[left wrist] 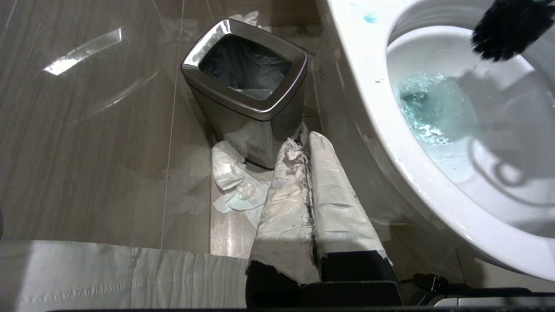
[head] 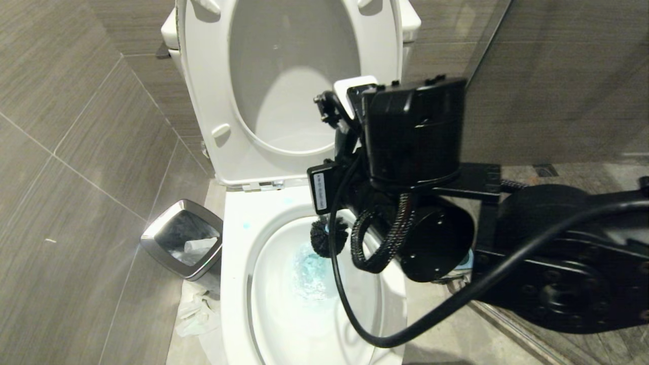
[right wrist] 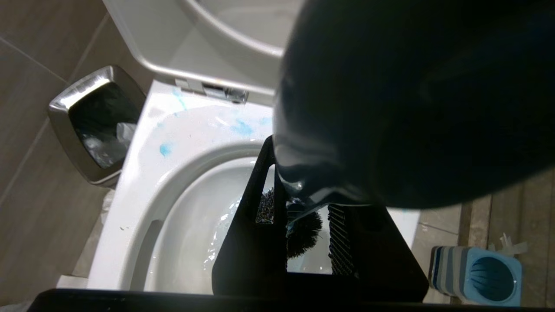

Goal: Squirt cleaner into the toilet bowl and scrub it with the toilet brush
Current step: Put the toilet brush back

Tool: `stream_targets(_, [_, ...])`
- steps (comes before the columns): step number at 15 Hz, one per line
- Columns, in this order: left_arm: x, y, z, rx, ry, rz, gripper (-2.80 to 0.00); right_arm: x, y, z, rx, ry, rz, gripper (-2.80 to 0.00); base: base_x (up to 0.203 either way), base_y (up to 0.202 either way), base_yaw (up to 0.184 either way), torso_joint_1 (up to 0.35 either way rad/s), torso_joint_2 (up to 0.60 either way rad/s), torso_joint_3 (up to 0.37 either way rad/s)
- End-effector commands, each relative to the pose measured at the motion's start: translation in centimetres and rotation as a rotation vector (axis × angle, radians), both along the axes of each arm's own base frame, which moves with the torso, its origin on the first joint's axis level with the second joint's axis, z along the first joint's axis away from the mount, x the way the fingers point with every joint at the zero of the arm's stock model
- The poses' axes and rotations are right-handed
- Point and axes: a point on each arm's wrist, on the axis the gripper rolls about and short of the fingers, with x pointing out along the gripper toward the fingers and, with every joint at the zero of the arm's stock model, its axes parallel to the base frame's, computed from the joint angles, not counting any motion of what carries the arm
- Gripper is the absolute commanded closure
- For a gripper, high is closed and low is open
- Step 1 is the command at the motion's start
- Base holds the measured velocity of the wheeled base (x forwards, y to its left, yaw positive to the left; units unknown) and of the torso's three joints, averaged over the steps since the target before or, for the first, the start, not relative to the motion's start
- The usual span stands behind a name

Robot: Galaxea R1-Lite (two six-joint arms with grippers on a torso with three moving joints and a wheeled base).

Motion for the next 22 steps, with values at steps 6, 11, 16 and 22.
stream_targets(6, [0.0,0.0,0.0,0.0,0.0,0.001,0.0,-3.7,-9.6,7.3,0.091,-0.058,-0.048,0.0,0.0,0.0,0.0,0.0,0.0,0.0])
stream_targets(11, [0.0,0.0,0.0,0.0,0.0,0.001,0.0,-1.9,-15.4,7.3,0.025,-0.012,-0.235,0.0,0.0,0.0,0.0,0.0,0.0,0.0])
stream_targets(16, [0.0,0.0,0.0,0.0,0.0,0.002,0.0,2.2,-20.6,4.2,-0.02,0.076,-0.393,0.0,0.0,0.0,0.0,0.0,0.0,0.0])
stream_targets(22, [0.0,0.0,0.0,0.0,0.0,0.002,0.0,7.9,-23.7,-3.2,-0.005,0.104,-0.446,0.0,0.0,0.0,0.0,0.0,0.0,0.0])
